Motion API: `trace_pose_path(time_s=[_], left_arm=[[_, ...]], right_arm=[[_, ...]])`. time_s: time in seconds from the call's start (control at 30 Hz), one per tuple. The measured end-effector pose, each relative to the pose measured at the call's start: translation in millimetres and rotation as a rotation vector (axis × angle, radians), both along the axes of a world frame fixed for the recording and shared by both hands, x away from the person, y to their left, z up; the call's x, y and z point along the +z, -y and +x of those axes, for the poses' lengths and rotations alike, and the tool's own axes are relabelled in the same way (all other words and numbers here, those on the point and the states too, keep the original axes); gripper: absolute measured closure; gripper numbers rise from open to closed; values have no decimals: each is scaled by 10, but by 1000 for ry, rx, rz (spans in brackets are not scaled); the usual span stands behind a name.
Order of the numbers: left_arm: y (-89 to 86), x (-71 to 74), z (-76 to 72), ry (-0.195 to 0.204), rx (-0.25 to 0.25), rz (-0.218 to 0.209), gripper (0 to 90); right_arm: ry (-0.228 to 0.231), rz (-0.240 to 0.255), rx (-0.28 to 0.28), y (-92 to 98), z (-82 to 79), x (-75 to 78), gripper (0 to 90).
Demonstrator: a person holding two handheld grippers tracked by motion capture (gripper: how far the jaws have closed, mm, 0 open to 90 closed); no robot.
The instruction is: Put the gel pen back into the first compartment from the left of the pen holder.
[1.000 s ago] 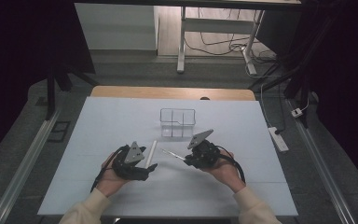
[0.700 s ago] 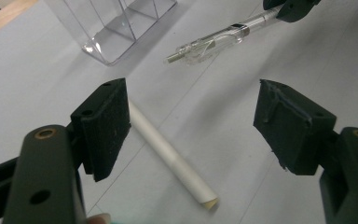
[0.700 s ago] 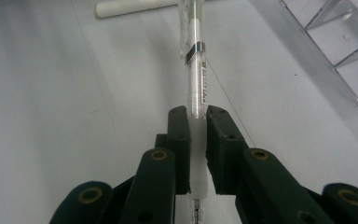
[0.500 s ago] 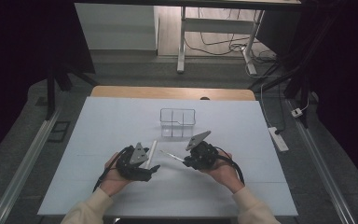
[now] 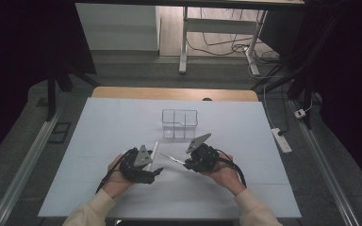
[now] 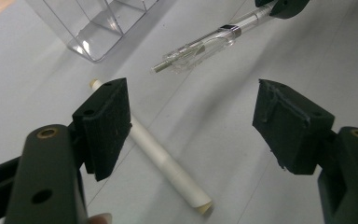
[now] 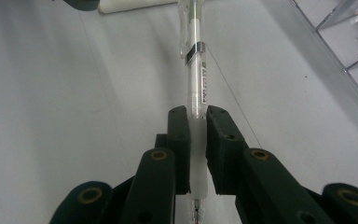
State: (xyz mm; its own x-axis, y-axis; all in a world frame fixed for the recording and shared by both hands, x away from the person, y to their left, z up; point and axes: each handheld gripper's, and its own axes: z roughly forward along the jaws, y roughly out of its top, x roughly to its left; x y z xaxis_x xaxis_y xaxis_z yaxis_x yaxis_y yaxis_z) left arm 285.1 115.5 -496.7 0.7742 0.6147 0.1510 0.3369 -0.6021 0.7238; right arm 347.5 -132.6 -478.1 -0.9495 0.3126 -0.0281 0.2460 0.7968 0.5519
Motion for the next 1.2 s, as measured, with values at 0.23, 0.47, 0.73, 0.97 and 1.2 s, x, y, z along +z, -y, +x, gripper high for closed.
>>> trace_pose_path(time_s=[0.23,0.47,0.73,0.97,1.2], left_arm=[[30,-27,2,-6,-12,13,282],[49,-51,0,-12,-24,37,291],[76,-75,-2,-14,-21,63,290],[74,-73,1,-19,-20,58,292],[78,-77,2,-22,-22,57,293]], right_arm=[[0,2,5,-13,-11,-5,796],[1,-6,8,-19,-9,-24,796],[-6,-16,21,-60,-29,-59,796],[5,-18,40,-75,-32,-64,796],[1,-15,28,-75,-40,-57,796]])
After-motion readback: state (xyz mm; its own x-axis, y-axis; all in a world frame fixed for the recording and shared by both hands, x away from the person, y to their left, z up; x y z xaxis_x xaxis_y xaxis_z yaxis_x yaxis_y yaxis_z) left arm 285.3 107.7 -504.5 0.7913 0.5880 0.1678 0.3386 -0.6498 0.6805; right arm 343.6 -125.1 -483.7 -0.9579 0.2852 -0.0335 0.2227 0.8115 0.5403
